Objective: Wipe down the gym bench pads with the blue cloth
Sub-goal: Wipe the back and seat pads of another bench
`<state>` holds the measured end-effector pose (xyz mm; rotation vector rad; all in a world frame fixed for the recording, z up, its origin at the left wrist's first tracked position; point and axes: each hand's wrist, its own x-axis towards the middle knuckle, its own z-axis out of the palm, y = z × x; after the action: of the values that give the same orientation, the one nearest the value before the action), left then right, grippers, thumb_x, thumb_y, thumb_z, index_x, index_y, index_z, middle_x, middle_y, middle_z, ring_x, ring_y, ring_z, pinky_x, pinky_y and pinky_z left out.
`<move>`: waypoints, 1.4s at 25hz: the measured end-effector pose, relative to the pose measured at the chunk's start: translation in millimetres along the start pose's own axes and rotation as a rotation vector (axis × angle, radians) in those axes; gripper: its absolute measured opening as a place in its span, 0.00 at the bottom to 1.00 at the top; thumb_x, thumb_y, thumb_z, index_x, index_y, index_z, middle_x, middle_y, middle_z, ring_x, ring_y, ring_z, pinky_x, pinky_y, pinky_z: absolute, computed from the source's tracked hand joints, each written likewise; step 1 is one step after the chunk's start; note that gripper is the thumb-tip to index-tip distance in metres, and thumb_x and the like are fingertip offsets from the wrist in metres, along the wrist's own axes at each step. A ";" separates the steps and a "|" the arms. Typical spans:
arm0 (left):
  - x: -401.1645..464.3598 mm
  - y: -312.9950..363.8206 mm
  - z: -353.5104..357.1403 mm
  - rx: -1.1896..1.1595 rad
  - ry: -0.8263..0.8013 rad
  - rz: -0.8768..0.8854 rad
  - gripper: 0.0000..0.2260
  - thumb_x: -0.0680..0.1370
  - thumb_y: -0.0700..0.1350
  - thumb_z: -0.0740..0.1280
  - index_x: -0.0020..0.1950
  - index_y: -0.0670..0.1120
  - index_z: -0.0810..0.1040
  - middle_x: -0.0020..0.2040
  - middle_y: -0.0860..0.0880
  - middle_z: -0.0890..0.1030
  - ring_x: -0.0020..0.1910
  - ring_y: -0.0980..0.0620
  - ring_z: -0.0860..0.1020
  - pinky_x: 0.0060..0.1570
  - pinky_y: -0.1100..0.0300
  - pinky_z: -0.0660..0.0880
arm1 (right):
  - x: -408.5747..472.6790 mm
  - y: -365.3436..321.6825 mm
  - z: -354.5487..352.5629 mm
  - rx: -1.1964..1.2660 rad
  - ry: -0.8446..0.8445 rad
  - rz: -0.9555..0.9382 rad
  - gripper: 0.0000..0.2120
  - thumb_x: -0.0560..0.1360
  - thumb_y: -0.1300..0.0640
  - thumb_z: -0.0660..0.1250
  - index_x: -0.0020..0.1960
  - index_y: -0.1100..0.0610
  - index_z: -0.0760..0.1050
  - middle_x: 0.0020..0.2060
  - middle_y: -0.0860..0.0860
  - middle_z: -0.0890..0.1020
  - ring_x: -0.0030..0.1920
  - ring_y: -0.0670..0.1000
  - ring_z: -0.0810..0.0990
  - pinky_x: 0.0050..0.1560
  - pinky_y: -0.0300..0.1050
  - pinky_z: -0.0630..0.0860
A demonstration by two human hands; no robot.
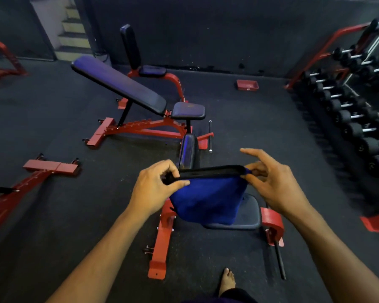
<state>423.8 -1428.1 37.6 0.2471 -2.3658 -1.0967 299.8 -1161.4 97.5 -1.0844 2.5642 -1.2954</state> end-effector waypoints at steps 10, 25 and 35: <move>25.5 27.7 -25.4 -0.890 0.048 -0.113 0.13 0.74 0.44 0.77 0.55 0.57 0.79 0.49 0.53 0.84 0.50 0.57 0.81 0.49 0.65 0.78 | 27.0 -25.5 -13.9 0.585 0.130 0.007 0.12 0.79 0.62 0.66 0.57 0.48 0.80 0.45 0.47 0.85 0.44 0.46 0.82 0.40 0.43 0.82; -68.3 -37.6 56.0 -1.009 -0.364 -1.000 0.28 0.70 0.43 0.79 0.69 0.45 0.77 0.62 0.44 0.84 0.60 0.45 0.83 0.51 0.55 0.82 | -36.1 93.9 85.6 0.934 -0.357 0.815 0.36 0.71 0.68 0.70 0.73 0.46 0.65 0.56 0.55 0.84 0.47 0.54 0.84 0.42 0.50 0.80; 7.6 -10.1 30.5 -0.628 -0.451 -0.770 0.25 0.76 0.26 0.67 0.71 0.42 0.76 0.56 0.51 0.86 0.56 0.55 0.84 0.61 0.58 0.79 | 36.7 48.3 54.4 0.889 -0.025 0.538 0.42 0.70 0.81 0.65 0.77 0.53 0.61 0.50 0.56 0.85 0.45 0.52 0.86 0.43 0.45 0.83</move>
<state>400.8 -1417.4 16.4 0.7777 -2.1552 -2.3984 264.8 -1201.9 36.1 -0.2173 1.6874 -1.8779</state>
